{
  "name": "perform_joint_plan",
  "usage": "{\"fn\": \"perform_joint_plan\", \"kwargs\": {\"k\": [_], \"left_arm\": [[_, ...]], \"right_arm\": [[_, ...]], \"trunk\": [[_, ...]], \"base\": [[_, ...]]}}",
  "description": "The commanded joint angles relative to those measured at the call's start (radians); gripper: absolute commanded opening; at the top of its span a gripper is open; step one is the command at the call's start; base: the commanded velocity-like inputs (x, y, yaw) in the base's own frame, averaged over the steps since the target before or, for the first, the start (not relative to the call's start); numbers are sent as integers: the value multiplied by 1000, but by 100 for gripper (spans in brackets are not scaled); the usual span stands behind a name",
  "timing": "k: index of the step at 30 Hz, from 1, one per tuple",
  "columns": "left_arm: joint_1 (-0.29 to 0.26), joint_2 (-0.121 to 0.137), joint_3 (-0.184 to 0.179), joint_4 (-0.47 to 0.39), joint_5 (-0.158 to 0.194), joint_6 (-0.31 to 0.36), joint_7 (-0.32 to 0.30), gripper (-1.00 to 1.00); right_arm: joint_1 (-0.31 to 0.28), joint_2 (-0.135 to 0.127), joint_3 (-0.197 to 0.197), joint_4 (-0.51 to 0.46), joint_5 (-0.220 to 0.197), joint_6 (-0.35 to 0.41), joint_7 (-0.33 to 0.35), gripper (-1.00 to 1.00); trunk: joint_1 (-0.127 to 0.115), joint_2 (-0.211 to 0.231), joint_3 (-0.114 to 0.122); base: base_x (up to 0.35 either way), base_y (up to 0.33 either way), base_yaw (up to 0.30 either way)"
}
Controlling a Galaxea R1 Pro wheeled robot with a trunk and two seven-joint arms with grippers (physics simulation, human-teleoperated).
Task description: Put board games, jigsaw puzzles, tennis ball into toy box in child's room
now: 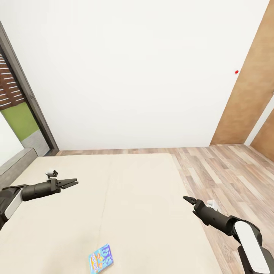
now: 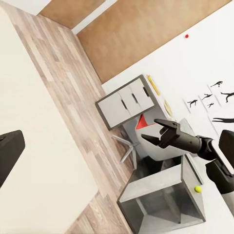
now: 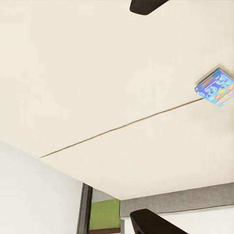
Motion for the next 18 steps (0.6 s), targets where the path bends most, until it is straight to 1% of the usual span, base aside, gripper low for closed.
{"fn": "perform_joint_plan", "kwargs": {"k": [1,4,7,10,11,12,13,14,15,16,17,18], "left_arm": [[-1,1,-5,0,7,11,-1,100],[0,-3,-7,0,6,12,6,100],[0,-8,-9,0,1,13,25,100],[0,-11,-7,0,-18,14,72,100],[0,-14,-6,0,-33,15,108,100],[0,-17,-6,0,-40,16,128,100],[-1,-27,-5,0,-52,18,172,100],[-1,-42,-4,0,-61,20,221,100],[-1,-51,-4,0,-64,21,247,100],[-1,-68,-4,0,-69,22,302,100],[-1,-76,-4,0,-71,23,331,100],[-1,-92,-4,0,-74,23,392,100]], "right_arm": [[-1,0,-1,-2,-10,4,-10,100],[-1,0,0,-4,-9,3,-11,100],[-1,0,1,-6,-8,3,-11,100],[-1,0,9,-8,-4,2,-12,100],[-1,-1,18,-8,1,2,-12,100],[-1,-1,22,-8,4,2,-13,100],[-1,-1,34,-9,12,1,-14,100],[-1,-1,48,-10,22,1,-15,100],[-1,-1,56,-11,28,0,-16,100],[-1,-2,75,-16,41,0,-19,100],[-1,-2,85,-21,48,-1,-21,100],[-1,-3,108,-38,65,-2,-25,100]], "trunk": [[1,-2,-2],[1,-2,-2],[1,-2,-2],[1,-2,-2],[1,-2,-2],[1,-2,-2],[1,-2,-2],[1,-2,-2],[1,-2,-2],[1,-2,-2],[1,-2,-2],[1,-2,-2]], "base": [[0,2,0],[0,0,0],[0,0,0],[0,0,0],[0,0,0],[0,0,0],[0,0,0],[0,0,0],[0,0,0],[0,0,0],[0,0,0],[0,0,0]]}}
